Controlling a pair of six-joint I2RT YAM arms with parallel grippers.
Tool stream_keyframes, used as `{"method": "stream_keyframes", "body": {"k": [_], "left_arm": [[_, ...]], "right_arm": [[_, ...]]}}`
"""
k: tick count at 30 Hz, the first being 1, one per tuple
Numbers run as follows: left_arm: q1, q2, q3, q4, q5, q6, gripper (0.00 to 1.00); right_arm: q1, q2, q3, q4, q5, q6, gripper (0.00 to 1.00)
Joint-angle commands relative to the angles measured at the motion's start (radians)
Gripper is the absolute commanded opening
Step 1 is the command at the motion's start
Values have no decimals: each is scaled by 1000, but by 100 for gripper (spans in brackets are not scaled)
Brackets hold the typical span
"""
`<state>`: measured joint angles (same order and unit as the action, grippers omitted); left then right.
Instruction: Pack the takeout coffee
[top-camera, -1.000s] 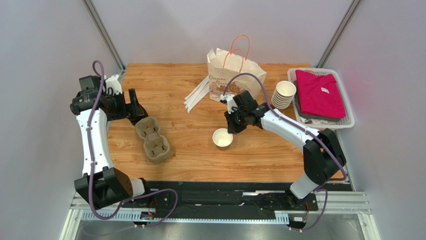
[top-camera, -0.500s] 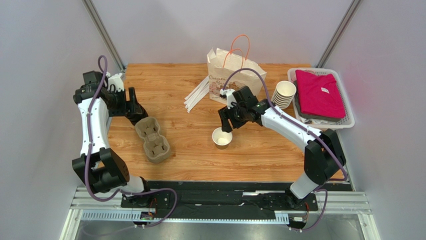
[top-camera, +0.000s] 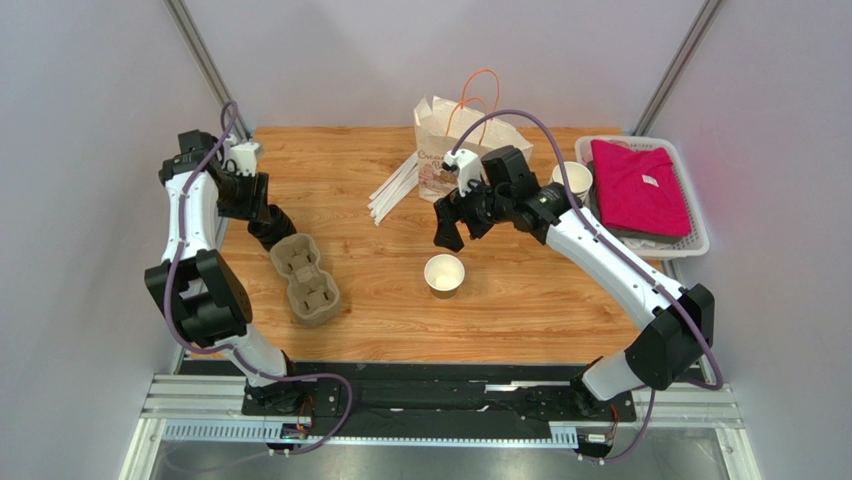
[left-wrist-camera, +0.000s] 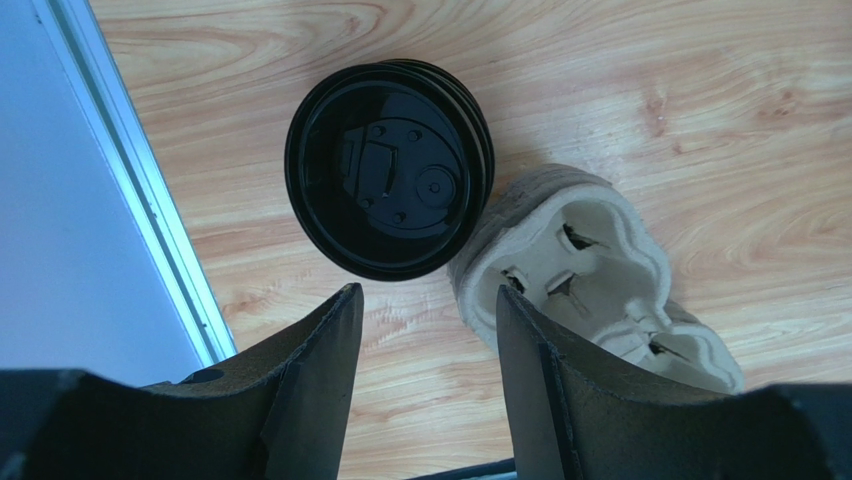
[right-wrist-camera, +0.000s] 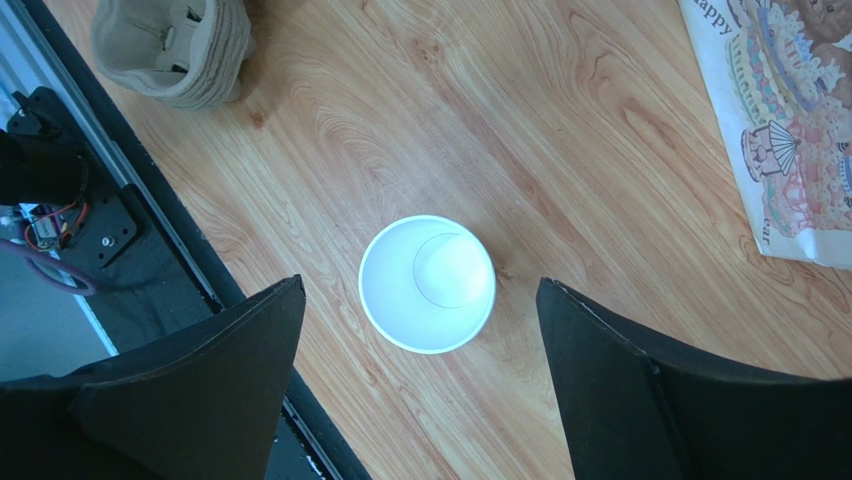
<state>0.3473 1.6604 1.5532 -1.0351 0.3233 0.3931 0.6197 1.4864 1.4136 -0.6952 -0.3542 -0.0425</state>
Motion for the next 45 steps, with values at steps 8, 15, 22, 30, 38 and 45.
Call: {"method": "stream_keyframes", "body": {"k": [8, 15, 22, 30, 38, 45], "left_arm": [[-62, 76, 7, 38, -46, 107, 62], [-70, 108, 27, 55, -52, 108, 56], [-73, 142, 27, 55, -43, 112, 44], [-73, 116, 53, 17, -24, 113, 21], [-73, 78, 133, -77, 5, 107, 14], [-73, 39, 275, -218, 256, 79, 0]], "right_arm": [[-40, 9, 80, -15, -51, -23, 93], [-58, 28, 123, -21, -46, -34, 93], [-74, 43, 153, -20, -31, -50, 94], [-86, 41, 163, -21, -49, -60, 94], [-86, 34, 173, -21, -69, -72, 94], [-86, 31, 183, -21, -71, -74, 94]]}}
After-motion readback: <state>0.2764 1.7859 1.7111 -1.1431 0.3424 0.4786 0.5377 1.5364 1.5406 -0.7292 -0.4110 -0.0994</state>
